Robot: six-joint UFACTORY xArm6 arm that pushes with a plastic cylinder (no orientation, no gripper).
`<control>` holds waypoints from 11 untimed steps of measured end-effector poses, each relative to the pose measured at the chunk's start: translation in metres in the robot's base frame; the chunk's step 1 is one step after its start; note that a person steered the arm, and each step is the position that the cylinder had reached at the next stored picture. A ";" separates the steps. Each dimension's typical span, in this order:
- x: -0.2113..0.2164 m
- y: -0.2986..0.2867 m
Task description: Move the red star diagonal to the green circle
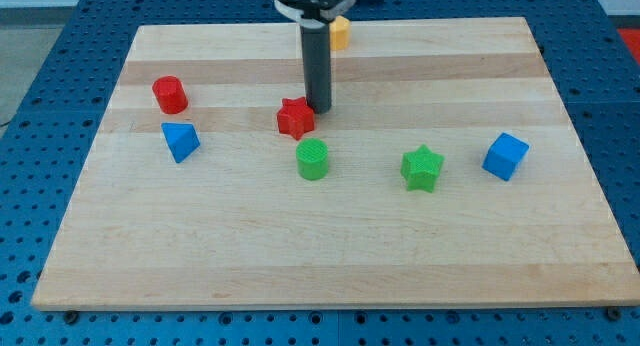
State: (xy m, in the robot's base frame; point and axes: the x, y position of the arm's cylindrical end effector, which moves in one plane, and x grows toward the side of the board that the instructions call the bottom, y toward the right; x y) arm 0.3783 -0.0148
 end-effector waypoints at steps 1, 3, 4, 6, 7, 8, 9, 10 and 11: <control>0.028 -0.037; 0.013 -0.029; -0.005 -0.039; 0.069 -0.089; 0.118 -0.089; 0.117 -0.089; 0.102 -0.100; 0.100 -0.141; 0.105 -0.190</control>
